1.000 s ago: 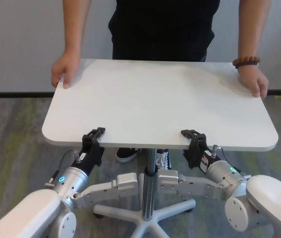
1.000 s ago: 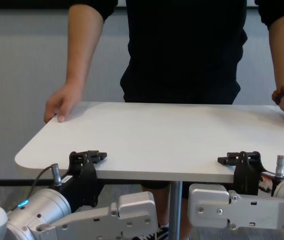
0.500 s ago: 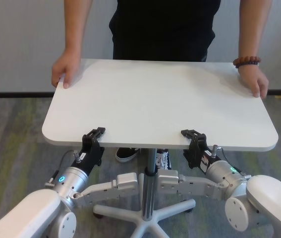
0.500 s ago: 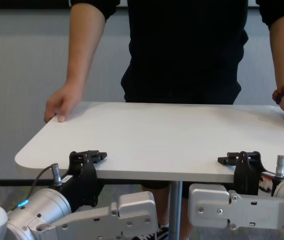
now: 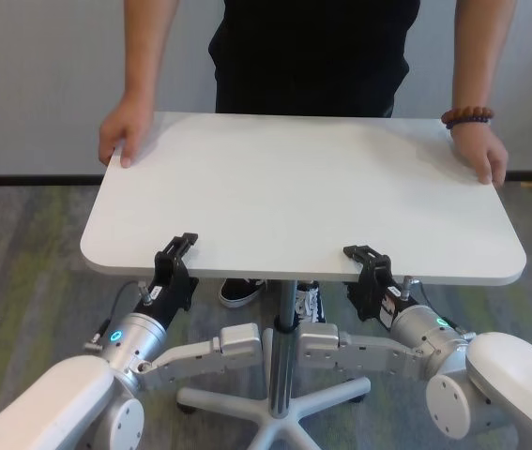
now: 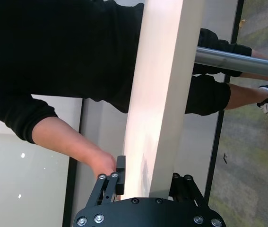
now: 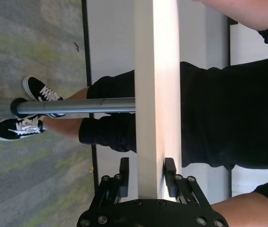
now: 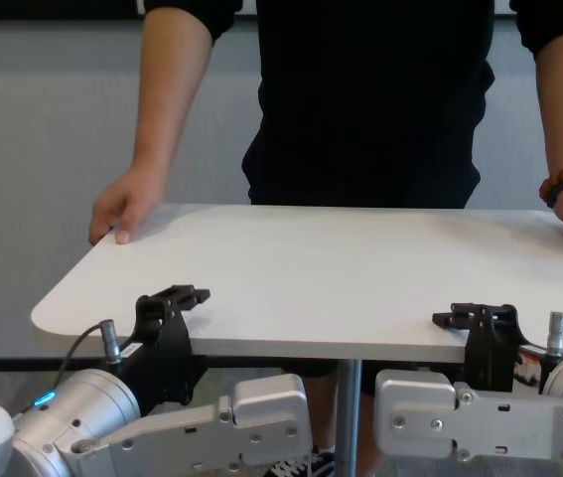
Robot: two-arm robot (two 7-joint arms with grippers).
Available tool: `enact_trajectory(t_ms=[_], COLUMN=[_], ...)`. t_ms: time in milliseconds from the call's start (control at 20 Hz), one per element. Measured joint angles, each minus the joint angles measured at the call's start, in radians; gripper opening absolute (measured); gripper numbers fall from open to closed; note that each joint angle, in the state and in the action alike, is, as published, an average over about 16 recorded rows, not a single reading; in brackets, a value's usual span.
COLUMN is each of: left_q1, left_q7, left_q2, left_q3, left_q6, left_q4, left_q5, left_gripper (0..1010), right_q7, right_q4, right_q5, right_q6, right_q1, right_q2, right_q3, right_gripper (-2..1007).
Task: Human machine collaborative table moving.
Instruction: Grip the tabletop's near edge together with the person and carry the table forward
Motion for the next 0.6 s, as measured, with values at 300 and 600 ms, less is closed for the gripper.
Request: enact_trajectory(t_ms=[300, 600], left_q1=[-0.001, -0.001], left_q7=[0.002, 0.002], left_q2=[0.000, 0.000], left_q3=[0.000, -0.001], left_q6=[0.000, 0.000], left_q4=[-0.001, -0.001], left_q5=[0.000, 0.000], left_gripper=[639, 824], right_q7=[0.001, 0.001], right_q4=[0.000, 0.000], right_q5=[0.000, 0.000], right_q6=[0.000, 0.000], right_q1=[0.000, 0.000], right_q2=[0.000, 0.000], right_q3=[0.000, 0.000], right_gripper=[596, 784])
